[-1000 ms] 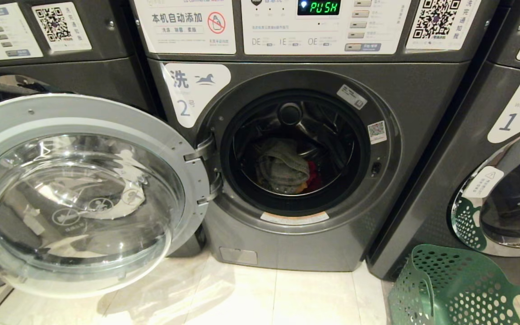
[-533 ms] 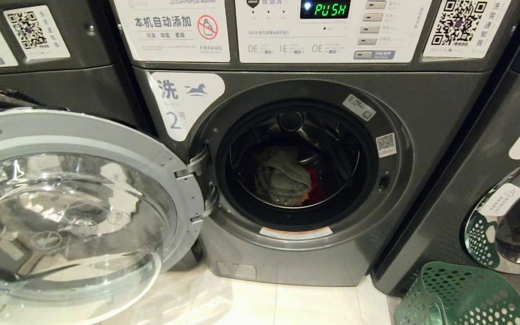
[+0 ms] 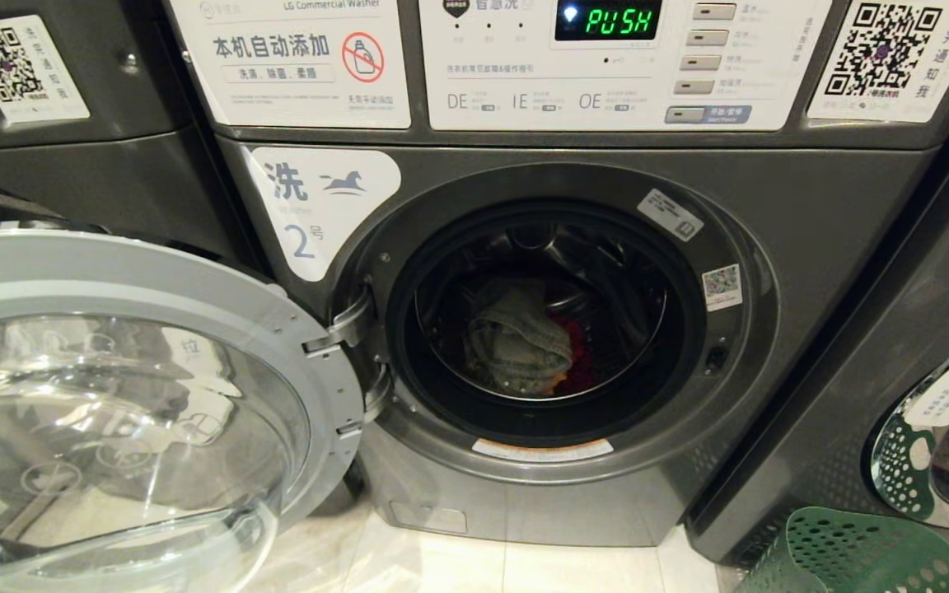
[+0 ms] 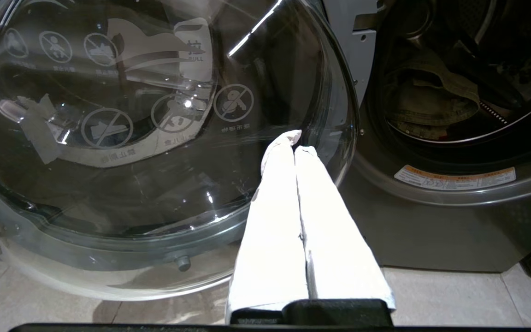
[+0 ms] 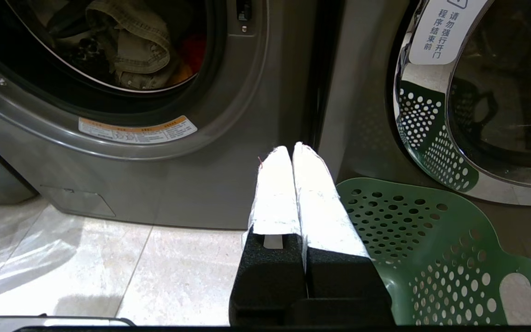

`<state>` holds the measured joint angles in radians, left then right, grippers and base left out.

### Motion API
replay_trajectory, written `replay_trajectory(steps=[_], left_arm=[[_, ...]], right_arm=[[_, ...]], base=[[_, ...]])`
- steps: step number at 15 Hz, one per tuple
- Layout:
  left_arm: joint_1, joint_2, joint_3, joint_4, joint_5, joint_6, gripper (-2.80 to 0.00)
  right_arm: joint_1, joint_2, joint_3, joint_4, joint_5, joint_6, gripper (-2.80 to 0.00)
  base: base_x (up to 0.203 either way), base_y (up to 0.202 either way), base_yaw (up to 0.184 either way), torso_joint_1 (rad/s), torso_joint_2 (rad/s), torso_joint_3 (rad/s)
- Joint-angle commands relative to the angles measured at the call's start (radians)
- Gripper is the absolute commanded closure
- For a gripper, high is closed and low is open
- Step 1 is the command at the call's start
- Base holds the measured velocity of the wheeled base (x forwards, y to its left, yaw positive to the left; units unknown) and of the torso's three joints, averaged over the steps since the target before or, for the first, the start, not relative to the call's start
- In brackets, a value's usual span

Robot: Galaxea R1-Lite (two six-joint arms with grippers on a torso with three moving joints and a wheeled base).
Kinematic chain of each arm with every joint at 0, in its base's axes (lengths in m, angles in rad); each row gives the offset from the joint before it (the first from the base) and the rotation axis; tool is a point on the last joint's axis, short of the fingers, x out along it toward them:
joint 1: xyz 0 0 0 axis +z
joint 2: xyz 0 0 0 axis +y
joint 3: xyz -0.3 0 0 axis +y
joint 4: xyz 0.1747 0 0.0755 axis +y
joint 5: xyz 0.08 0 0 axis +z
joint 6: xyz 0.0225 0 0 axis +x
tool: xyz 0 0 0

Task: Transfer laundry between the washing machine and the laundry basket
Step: Pick a cloth and place it into the basket

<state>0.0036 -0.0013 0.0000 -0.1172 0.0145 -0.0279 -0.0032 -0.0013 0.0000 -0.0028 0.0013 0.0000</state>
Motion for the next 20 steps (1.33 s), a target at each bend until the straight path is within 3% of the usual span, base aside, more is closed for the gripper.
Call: replay_trajectory(steps=[1,10,20], left_arm=[[-0.001,0.001,0.040,-0.001,0.001,-0.003,0.00],[0.001,0.001,0.040,-0.001,0.001,-0.004,0.00],[-0.001,0.001,0.040,-0.002,0.001,-0.004,0.00]], right_arm=[[0.000,0.001,0.000,0.000,0.000,0.000,0.00],[0.000,0.001,0.000,0.000,0.001,-0.002,0.00],[0.000,0.001,0.000,0.000,0.004,-0.017,0.00]], base=[[0.000,0.000,0.000,0.000,0.00,0.000],[0.000,0.000,0.000,0.000,0.00,-0.005],[0.000,0.000,0.000,0.004,0.00,-0.181]])
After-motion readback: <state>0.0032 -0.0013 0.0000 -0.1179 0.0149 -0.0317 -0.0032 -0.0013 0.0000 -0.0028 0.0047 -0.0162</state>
